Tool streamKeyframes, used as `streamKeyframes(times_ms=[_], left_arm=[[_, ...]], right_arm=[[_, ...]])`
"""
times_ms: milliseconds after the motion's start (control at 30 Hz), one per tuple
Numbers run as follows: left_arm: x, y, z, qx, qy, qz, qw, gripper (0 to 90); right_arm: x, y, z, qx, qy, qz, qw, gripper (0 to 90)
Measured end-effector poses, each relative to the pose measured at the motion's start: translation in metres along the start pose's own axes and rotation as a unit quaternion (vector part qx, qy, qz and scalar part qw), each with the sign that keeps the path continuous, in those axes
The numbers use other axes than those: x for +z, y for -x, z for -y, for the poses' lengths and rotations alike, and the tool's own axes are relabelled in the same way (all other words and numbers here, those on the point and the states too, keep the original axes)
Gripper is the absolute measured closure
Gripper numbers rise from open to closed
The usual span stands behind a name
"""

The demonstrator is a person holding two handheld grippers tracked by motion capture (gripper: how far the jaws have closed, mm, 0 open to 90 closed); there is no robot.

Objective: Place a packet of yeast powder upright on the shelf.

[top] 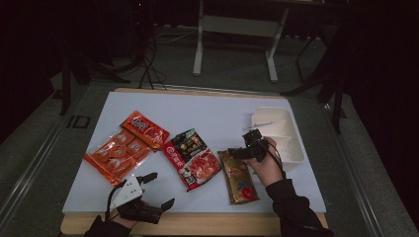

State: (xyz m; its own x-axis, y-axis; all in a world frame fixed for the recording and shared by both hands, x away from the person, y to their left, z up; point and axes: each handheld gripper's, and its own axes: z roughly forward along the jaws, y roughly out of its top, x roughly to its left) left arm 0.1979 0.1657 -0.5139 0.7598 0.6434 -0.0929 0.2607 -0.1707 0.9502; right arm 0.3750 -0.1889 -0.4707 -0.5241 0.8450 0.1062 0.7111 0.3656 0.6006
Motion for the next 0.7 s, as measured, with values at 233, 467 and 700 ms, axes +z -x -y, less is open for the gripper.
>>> streamKeyframes(times_ms=[233, 467, 700], left_arm=[[0.0, 0.0, 0.0, 0.0, 0.0, 0.002, 1.0, 2.0], [0.0, 0.001, 0.0, 0.001, 0.0, 0.002, 1.0, 2.0], [0.002, 0.001, 0.0, 0.003, -0.007, 0.002, 1.0, 2.0]], right_arm=[[0.015, -0.001, -0.002, 0.007, -0.017, 0.017, 0.9997, 23.5], [0.034, 0.001, 0.003, 0.019, -0.041, 0.036, 0.9983, 23.6], [0.048, 0.001, 0.006, 0.028, -0.055, 0.053, 0.9966, 28.8]])
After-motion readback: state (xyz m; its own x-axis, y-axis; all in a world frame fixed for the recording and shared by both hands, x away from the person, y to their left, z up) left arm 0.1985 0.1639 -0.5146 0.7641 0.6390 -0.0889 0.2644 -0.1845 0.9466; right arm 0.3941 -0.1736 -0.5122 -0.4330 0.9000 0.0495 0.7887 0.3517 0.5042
